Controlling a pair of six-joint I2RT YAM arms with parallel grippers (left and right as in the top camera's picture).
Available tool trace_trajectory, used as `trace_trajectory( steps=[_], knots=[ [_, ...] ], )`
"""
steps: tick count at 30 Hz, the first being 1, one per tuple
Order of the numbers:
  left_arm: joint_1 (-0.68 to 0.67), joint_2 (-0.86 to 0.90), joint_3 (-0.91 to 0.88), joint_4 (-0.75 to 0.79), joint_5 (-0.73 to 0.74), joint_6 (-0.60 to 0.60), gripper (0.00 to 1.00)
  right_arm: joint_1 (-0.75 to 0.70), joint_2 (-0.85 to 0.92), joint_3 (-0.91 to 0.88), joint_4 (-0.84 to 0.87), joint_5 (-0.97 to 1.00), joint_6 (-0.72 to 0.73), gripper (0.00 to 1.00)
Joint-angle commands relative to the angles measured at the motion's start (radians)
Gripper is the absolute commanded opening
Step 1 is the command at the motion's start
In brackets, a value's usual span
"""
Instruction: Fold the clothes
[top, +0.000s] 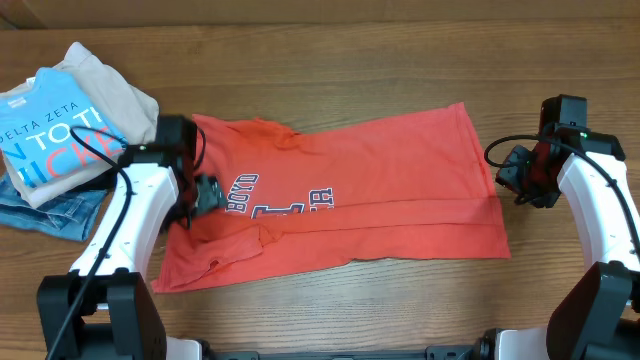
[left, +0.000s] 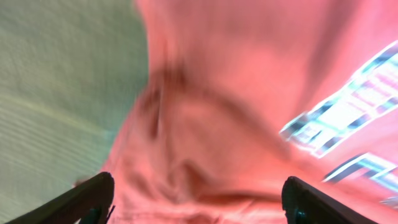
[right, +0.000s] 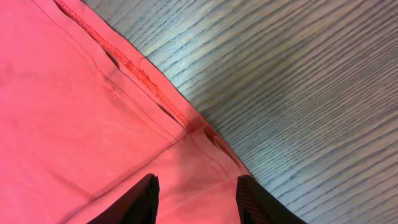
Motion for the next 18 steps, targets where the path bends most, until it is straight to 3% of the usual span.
trace_trajectory(
  steps=[1,3,6,12,18],
  knots=[
    [-0.005,-0.023,0.096,0.120,-0.036,0.068,0.95,-0.005,-0.008,0.026,0.038,-0.103,-0.074,0.44],
    [-0.002,-0.016,0.121,0.247,0.035,0.193,0.97,-0.004,-0.008,0.059,0.055,-0.205,-0.163,0.47],
    [0.021,0.042,0.200,0.286,0.095,0.272,0.98,-0.003,-0.008,0.117,0.037,-0.259,-0.202,0.57],
    [0.075,0.325,0.415,0.301,0.149,0.430,0.97,0.010,-0.008,0.180,-0.029,-0.237,-0.216,0.59],
    [0.080,0.483,0.456,0.431,0.232,0.508,0.94,0.010,-0.008,0.180,-0.043,-0.220,-0.216,0.59]
  ],
)
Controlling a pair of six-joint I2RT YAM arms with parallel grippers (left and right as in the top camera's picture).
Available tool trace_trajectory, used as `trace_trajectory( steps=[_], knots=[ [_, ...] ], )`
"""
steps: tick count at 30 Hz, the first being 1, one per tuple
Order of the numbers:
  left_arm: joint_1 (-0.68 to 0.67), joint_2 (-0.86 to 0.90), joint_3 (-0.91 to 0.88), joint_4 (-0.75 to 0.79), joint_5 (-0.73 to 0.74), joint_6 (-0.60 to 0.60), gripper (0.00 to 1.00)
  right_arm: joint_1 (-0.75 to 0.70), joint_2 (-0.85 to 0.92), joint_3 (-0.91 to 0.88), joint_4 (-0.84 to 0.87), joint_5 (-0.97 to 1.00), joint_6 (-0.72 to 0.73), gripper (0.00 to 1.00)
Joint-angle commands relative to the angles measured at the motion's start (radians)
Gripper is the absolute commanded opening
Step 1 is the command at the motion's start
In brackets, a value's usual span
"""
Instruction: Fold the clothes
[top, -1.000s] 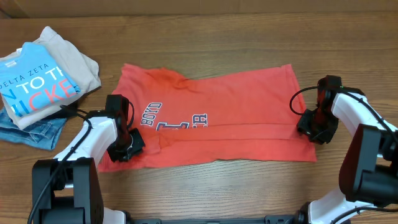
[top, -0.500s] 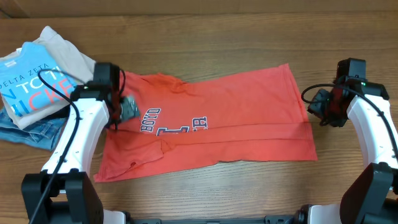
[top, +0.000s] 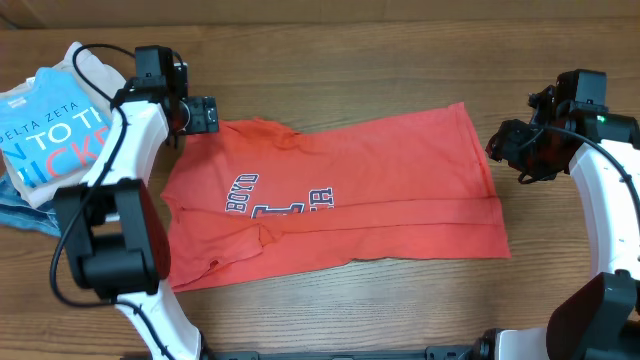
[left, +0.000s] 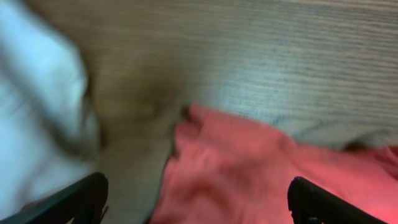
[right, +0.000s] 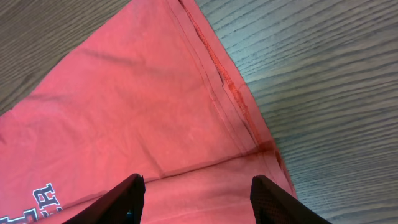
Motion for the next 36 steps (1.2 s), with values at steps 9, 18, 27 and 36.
trace_trajectory(
  steps=[9,18,27,36],
  knots=[
    [0.000,0.175,0.039,0.138,0.155,0.080,0.54,0.005,-0.008,0.021,-0.002,0.006,-0.010,0.57],
    [0.002,0.144,0.083,0.048,0.152,0.060,0.04,0.005,0.023,0.021,0.063,0.004,-0.011,0.48],
    [0.006,0.134,0.114,-0.092,0.146,-0.208,0.04,0.086,0.255,0.022,0.321,-0.006,-0.140,0.62],
    [0.005,0.134,0.113,-0.149,0.150,-0.227,0.04,0.111,0.491,0.022,0.786,0.062,-0.129,0.60]
  ],
)
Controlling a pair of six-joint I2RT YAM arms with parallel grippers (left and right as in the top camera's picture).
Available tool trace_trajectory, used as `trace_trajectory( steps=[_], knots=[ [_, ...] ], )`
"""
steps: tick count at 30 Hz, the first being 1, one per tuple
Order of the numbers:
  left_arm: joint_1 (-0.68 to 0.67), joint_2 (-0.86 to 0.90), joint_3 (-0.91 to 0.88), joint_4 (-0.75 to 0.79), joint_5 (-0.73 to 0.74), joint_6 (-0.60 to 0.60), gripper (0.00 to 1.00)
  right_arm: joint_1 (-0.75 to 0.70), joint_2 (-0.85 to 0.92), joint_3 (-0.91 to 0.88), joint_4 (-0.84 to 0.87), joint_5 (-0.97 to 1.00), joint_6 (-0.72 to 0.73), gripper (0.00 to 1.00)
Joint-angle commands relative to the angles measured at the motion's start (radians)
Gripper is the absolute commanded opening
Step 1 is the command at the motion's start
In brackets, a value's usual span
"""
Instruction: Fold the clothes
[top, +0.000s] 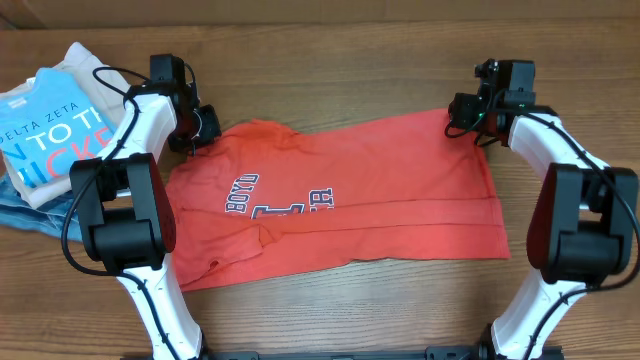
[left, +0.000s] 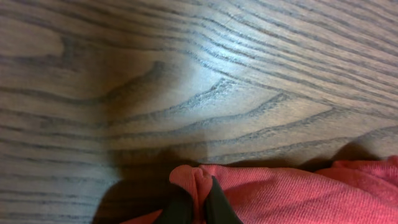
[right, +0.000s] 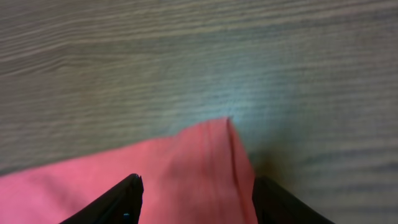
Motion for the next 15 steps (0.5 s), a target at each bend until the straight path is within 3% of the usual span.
trace_trajectory(
  steps=[1,7,9,11,12,15],
  knots=[
    [0.005,-0.021,0.020,-0.001,0.008,-0.021,0.04,-0.004,0.066,0.013,0.079,0.024,-0.003,0.60],
    [0.005,-0.021,0.020,-0.002,0.008,-0.021,0.04,-0.004,0.127,0.013,0.158,0.017,-0.003,0.56],
    [0.005,-0.021,0.020,-0.001,0.008,-0.021,0.04,-0.004,0.130,0.013,0.160,0.017,-0.004,0.43],
    [0.005,-0.021,0.020,-0.001,0.008,-0.023,0.04,-0.004,0.130,0.013,0.160,0.017,-0.003,0.09],
    [0.005,-0.021,0.020,0.000,0.008,-0.031,0.04,-0.004,0.130,0.013,0.157,0.018,-0.003,0.04],
    [0.006,-0.021,0.023,0.005,0.008,-0.026,0.04,-0.004,0.121,0.026,0.136,0.021,-0.003,0.04]
  ],
)
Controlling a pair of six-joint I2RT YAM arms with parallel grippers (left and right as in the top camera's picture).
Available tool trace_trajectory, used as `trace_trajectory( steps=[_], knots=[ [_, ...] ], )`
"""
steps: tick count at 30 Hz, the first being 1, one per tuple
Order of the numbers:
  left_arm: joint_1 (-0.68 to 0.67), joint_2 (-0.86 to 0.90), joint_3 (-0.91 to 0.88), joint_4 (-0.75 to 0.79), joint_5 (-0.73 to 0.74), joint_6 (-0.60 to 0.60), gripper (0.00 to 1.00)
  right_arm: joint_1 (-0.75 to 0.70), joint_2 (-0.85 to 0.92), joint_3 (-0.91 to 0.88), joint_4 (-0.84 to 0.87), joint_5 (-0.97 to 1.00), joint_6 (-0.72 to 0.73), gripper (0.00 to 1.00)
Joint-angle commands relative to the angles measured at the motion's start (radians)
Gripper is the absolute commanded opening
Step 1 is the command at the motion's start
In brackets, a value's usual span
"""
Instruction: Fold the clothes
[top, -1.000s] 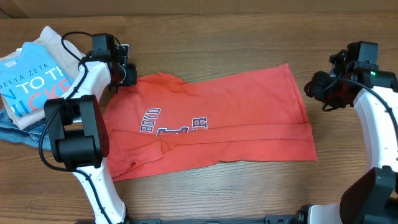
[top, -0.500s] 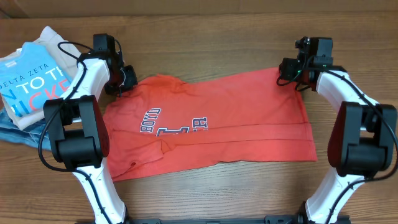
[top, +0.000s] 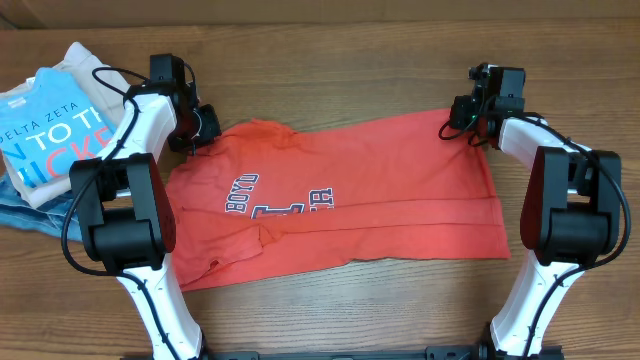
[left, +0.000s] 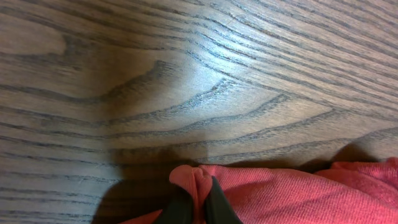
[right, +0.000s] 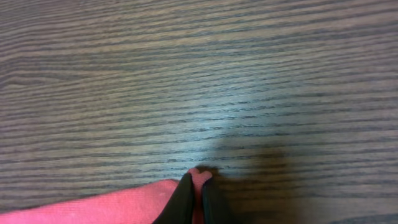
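Note:
A red T-shirt (top: 340, 205) with navy and white lettering lies spread across the wooden table, partly folded along its near side. My left gripper (top: 197, 132) is at the shirt's far left corner and is shut on a pinch of red cloth (left: 198, 180). At the far right corner my right gripper (top: 470, 113) is shut on the shirt's corner (right: 199, 177). Both corners rest low against the table.
A stack of folded clothes (top: 60, 120) sits at the far left: a blue printed shirt, a beige garment and jeans beneath. Bare wood table (top: 330, 60) runs along the far side and the near edge.
My right gripper was open just over the shirt's far right corner; now it is shut on that corner. The left gripper stays shut on the far left corner.
First my left gripper was open over the shirt's left middle and the right gripper open beside the right edge. Then both were at the far side, still open. Later the left was shut on the far left corner. Now both hold far corners.

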Motion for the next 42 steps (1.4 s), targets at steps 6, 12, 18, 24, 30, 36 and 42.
trace_trajectory(
  steps=[6,12,18,24,30,36,42],
  knots=[
    [0.006,-0.028,0.158,-0.111,0.008,0.026,0.04,-0.006,-0.082,0.172,-0.229,0.087,0.000,0.04],
    [0.013,-0.101,0.254,-0.258,-0.014,0.025,0.04,-0.006,-0.178,0.281,-0.504,0.117,0.000,0.04],
    [0.013,-0.122,0.254,-0.523,-0.128,0.003,0.04,-0.014,-0.214,0.280,-0.851,0.194,0.000,0.04],
    [0.014,-0.122,0.252,-0.647,-0.271,-0.079,0.04,-0.055,-0.214,0.280,-0.992,0.295,0.082,0.04],
    [0.014,-0.122,0.240,-0.711,-0.277,-0.111,0.04,-0.128,-0.214,0.280,-1.075,0.285,0.138,0.04],
    [0.012,-0.122,0.120,-0.732,-0.210,-0.110,0.04,-0.145,-0.214,0.279,-1.146,0.228,0.151,0.04],
    [0.012,-0.122,-0.006,-0.719,-0.188,-0.109,0.04,-0.144,-0.214,0.260,-1.188,0.180,0.154,0.04]
  ],
)
